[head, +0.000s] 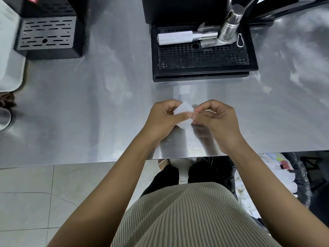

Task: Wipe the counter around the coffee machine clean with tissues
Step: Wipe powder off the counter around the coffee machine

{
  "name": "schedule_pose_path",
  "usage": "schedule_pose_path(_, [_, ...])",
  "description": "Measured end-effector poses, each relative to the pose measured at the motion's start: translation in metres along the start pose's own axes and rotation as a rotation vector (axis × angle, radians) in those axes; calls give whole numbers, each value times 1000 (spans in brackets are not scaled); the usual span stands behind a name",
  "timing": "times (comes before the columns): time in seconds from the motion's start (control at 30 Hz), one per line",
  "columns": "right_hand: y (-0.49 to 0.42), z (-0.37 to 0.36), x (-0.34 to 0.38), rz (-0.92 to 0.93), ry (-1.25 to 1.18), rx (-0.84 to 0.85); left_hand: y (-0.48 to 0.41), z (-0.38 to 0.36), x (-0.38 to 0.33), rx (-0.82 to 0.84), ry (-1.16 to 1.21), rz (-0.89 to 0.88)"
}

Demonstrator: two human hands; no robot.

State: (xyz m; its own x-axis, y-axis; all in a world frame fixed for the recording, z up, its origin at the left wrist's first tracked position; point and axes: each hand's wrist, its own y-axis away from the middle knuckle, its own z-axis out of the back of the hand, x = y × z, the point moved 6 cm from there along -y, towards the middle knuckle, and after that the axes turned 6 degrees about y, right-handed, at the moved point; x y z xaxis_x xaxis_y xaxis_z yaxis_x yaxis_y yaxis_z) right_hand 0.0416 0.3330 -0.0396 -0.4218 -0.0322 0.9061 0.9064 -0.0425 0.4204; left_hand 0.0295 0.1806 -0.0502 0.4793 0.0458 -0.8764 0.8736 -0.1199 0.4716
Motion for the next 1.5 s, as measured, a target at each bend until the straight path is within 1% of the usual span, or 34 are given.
schedule_pose_path(0.07, [2, -4, -1, 3, -7, 17, 7, 5, 3, -36, 53, -15])
schedule_pose_path(0.2, [5, -8, -8, -30, -127, 11, 16, 5, 18, -149, 262, 28])
schedule_pose_path(0.27, [5, -8, -10, -47, -103, 42, 20, 0, 24, -197, 327, 32])
schedule_pose_path(0.33, [4, 0, -10, -40, -21, 50, 25, 4, 26, -317, 323, -2])
schedule_pose_path(0.37, [2, 6, -11, -31, 17, 38, 28, 9, 25, -406, 240, -40])
schedule_pose_path(0.4, [0, 14, -11, -20, 46, 20, 33, 16, 23, -495, 109, -86])
schedule_pose_path(0.47, [-3, 31, -13, 3, 91, -13, 47, 28, 18, -614, -159, -188])
schedule_pose_path(0.57, [-3, 55, -12, 63, 191, -66, 69, 39, 26, -701, -416, -325])
schedule_pose_path(0.63, [-2, 69, -11, 147, 314, -101, 83, 39, 38, -742, -591, -420])
schedule_pose_path(0.7, [-1, 78, -10, 220, 410, -122, 90, 33, 52, -771, -704, -479])
schedule_pose_path(0.77, [1, 88, -12, 259, 434, -142, 89, 23, 64, -771, -729, -514])
schedule_pose_path(0.83, [2, 96, -12, 291, 453, -153, 84, -4, 67, -709, -752, -535])
schedule_pose_path(0.9, [2, 105, -11, 326, 475, -156, 75, -46, 68, -595, -785, -559])
schedule_pose_path(0.97, [0, 114, -10, 359, 478, -175, 62, -95, 69, -432, -788, -568])
schedule_pose_path(1.03, [-3, 123, -7, 397, 481, -188, 48, -133, 67, -274, -750, -565])
schedule_pose_path(1.07, [-6, 127, -6, 403, 474, -188, 44, -139, 63, -233, -690, -552])
schedule_pose_path(1.1, [-9, 131, -6, 386, 448, -186, 44, -135, 57, -251, -615, -518])
schedule_pose_path(1.13, [-13, 135, -7, 351, 409, -179, 47, -119, 51, -339, -532, -487])
schedule_pose_path(1.17, [-16, 140, -7, 325, 382, -186, 54, -95, 46, -491, -476, -470])
schedule_pose_path(1.23, [-21, 150, -8, 308, 367, -216, 75, -41, 37, -831, -479, -449])
schedule_pose_path(1.27, [-22, 155, -10, 309, 380, -225, 83, -21, 36, -933, -507, -428])
schedule_pose_path(1.3, [-23, 159, -11, 312, 399, -231, 85, -10, 36, -970, -543, -404])
schedule_pose_path(1.33, [-23, 161, -12, 316, 411, -232, 82, -8, 39, -945, -592, -388])
schedule_pose_path(1.37, [-23, 164, -13, 327, 421, -236, 76, -15, 43, -879, -654, -390])
schedule_pose_path(1.43, [-22, 168, -12, 342, 418, -252, 61, -43, 55, -703, -761, -450])
schedule_pose_path(1.5, [-20, 171, -11, 353, 407, -269, 50, -78, 62, -580, -793, -492])
